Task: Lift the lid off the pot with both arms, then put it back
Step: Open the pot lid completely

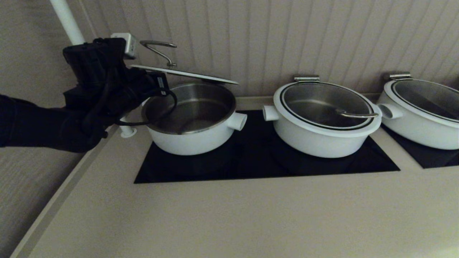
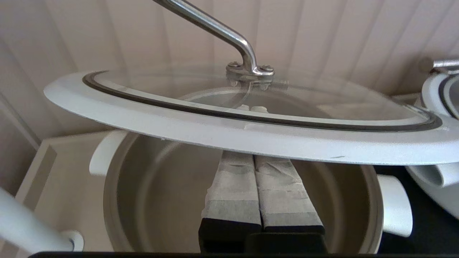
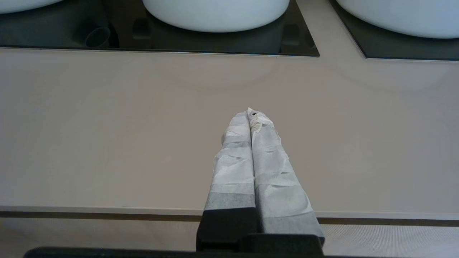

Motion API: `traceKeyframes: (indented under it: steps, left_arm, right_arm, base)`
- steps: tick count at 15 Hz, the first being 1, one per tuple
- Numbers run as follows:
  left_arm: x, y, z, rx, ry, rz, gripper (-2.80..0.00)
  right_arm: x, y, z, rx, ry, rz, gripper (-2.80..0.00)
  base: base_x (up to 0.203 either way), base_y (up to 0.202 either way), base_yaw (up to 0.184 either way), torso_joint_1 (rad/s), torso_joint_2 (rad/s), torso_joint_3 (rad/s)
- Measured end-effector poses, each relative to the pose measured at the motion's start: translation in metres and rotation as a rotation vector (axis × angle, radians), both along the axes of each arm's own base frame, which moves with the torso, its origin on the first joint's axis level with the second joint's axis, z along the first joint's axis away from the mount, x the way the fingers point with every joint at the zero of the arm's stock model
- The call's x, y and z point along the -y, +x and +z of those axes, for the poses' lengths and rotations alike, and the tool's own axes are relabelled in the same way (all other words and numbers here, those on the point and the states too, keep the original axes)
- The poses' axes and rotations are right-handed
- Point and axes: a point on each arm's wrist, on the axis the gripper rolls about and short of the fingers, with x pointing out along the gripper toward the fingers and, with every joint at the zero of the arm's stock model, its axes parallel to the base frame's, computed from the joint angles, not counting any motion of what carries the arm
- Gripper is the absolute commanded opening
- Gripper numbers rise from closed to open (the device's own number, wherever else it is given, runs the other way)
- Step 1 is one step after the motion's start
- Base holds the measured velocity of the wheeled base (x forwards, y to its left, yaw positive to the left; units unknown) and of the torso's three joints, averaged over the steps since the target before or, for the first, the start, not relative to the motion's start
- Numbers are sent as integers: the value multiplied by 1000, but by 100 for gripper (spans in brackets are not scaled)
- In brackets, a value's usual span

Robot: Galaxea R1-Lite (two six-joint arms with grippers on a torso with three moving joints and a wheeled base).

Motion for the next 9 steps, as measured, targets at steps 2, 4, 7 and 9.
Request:
traceKeyframes:
  steps: [2, 4, 7, 9]
  left_arm:
    - [1, 2, 5, 16, -3, -2, -280]
    - [1, 2, 8, 27, -5, -3, -280]
    - [1, 2, 9, 32, -7, -3, -280]
    - [1, 3, 11, 39, -11, -2, -280]
  right_arm:
    - [0, 0, 0, 0, 0, 0, -280]
    - [0, 0, 0, 0, 0, 0, -280]
    - [0, 0, 0, 0, 0, 0, -280]
    - [0, 0, 0, 0, 0, 0, -280]
  base:
    - [0, 0, 0, 0, 0, 0]
    - [0, 0, 0, 0, 0, 0]
    - [0, 0, 0, 0, 0, 0]
    - [0, 0, 0, 0, 0, 0]
